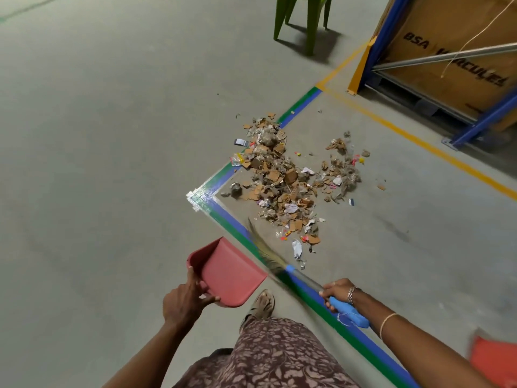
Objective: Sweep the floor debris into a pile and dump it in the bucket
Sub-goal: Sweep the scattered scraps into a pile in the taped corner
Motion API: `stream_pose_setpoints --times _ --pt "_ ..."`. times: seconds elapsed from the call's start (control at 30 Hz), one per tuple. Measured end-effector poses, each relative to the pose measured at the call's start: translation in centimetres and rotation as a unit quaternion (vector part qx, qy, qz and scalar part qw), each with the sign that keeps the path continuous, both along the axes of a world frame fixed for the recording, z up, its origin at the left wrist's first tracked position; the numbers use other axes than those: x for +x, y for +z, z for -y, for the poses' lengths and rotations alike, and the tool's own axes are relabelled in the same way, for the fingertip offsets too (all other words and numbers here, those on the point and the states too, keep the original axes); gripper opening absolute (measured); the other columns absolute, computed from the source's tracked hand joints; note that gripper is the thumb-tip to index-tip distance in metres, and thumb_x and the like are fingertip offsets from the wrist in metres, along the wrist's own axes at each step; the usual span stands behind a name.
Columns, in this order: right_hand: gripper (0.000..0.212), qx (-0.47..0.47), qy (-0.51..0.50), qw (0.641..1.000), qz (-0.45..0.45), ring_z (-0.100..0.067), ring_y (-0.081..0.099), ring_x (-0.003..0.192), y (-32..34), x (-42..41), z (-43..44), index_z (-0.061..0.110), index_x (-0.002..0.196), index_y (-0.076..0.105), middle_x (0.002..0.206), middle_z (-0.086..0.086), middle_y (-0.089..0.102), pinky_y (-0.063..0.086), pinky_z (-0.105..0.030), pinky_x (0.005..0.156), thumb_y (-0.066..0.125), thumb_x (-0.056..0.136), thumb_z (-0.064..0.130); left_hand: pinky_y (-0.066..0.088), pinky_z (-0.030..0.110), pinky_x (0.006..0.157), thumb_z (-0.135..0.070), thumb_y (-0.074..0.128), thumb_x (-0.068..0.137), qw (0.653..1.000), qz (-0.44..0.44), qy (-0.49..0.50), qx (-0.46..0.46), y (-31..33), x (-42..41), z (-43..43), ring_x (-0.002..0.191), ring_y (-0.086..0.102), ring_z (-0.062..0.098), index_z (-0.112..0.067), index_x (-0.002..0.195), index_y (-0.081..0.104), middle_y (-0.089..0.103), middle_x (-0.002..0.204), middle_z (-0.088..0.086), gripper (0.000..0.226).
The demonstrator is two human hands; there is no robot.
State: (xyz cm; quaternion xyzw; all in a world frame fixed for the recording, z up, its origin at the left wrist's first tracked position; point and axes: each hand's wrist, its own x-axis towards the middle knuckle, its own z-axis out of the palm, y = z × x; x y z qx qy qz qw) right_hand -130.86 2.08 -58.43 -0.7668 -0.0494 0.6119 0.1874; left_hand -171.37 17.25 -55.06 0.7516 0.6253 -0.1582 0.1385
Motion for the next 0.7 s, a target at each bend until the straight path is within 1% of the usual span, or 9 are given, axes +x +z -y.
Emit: stream_pose_setpoints --times 0.07,0.13,0.2,0.27,0.33,0.4,0.5,0.6,0.7 --pt "0.012 0.001 0.013 1.000 0.026 -0.026 0.054 0.047 -1.2 0.8 -0.7 -0.009 0.084 0.060 0.057 -0.019 0.056 0.044 -0.030 0.046 0.071 0.080 -0.010 0.037 0.032 0.052 -0.089 0.061 0.061 1.000 0.006 0.016 0.009 -0.2 -0.2 1.9 0.076 0.071 0.033 -0.023 0.155 0.024 0.075 0.087 0.003 0.120" --pt "0.009 0.022 0.020 0.998 0.050 -0.024 0.051 0.044 -1.8 1.6 -1.6 -0.008 0.084 0.059 0.052 -0.016 0.053 0.043 -0.032 0.049 0.067 0.083 -0.010 0.038 0.032 0.052 -0.090 0.061 0.061 0.999 0.010 0.036 0.010 -0.1 -0.4 3.9 0.077 0.071 0.032 -0.025 0.155 0.022 0.075 0.088 0.003 0.121" --pt "0.010 0.060 0.026 0.994 0.084 -0.023 0.049 0.044 -1.8 2.4 -2.6 -0.007 0.092 0.062 0.052 -0.014 0.051 0.043 -0.032 0.049 0.067 0.084 -0.008 0.038 0.032 0.052 -0.090 0.061 0.061 0.998 0.022 0.052 0.014 -0.2 -0.7 5.9 0.077 0.071 0.032 -0.026 0.156 0.020 0.075 0.088 0.002 0.121" --pt "0.019 0.101 0.015 0.989 0.110 -0.021 0.048 0.044 -0.8 3.2 -3.8 -0.003 0.102 0.066 0.055 -0.012 0.052 0.044 -0.030 0.046 0.068 0.083 -0.006 0.038 0.032 0.051 -0.090 0.060 0.061 0.997 0.029 0.065 0.021 -0.5 -0.5 7.9 0.076 0.071 0.032 -0.025 0.156 0.020 0.075 0.088 0.002 0.122" --pt "0.027 0.135 0.007 0.983 0.124 -0.021 0.047 0.043 1.1 3.8 -4.4 0.003 0.107 0.067 0.056 -0.010 0.054 0.045 -0.027 0.042 0.070 0.082 -0.007 0.038 0.032 0.052 -0.091 0.059 0.061 0.996 0.022 0.081 0.021 -0.8 -0.3 10.0 0.077 0.071 0.031 -0.025 0.155 0.021 0.075 0.089 0.003 0.121" --pt "0.035 0.155 0.000 0.981 0.116 -0.021 0.048 0.043 3.1 4.4 -3.7 0.007 0.112 0.065 0.058 -0.012 0.056 0.046 -0.026 0.041 0.071 0.081 -0.008 0.039 0.032 0.052 -0.090 0.059 0.062 0.995 0.029 0.098 0.008 -0.6 0.0 12.3 0.078 0.071 0.031 -0.024 0.154 0.023 0.075 0.091 0.003 0.118" --pt "0.045 0.172 -0.019 0.982 0.077 -0.022 0.049 0.043 6.7 6.3 -0.9 0.012 0.121 0.060 0.068 -0.018 0.057 0.046 -0.026 0.041 0.070 0.082 -0.010 0.037 0.031 0.054 -0.088 0.059 0.065 0.994 0.047 0.099 0.008 -0.4 1.2 15.4 0.081 0.072 0.031 -0.022 0.152 0.026 0.076 0.095 0.002 0.114" --pt "0.044 0.170 0.008 0.985 0.033 -0.021 0.050 0.042 9.2 8.4 3.4 0.009 0.124 0.058 0.073 -0.020 0.057 0.045 -0.026 0.040 0.067 0.085 -0.011 0.038 0.032 0.055 -0.089 0.057 0.064 0.994 0.041 0.102 -0.016 -0.8 2.5 17.7 0.083 0.072 0.032 -0.020 0.148 0.029 0.075 0.095 0.004 0.112" --pt "0.042 0.139 0.039 0.990 0.000 -0.022 0.052 0.046 9.8 10.2 8.7 0.008 0.124 0.058 0.075 -0.021 0.058 0.044 -0.026 0.041 0.065 0.086 -0.010 0.038 0.032 0.053 -0.087 0.061 0.064 0.993 0.053 0.098 -0.032 -1.2 3.7 20.0 0.081 0.072 0.033 -0.019 0.144 0.032 0.075 0.093 0.006 0.109"
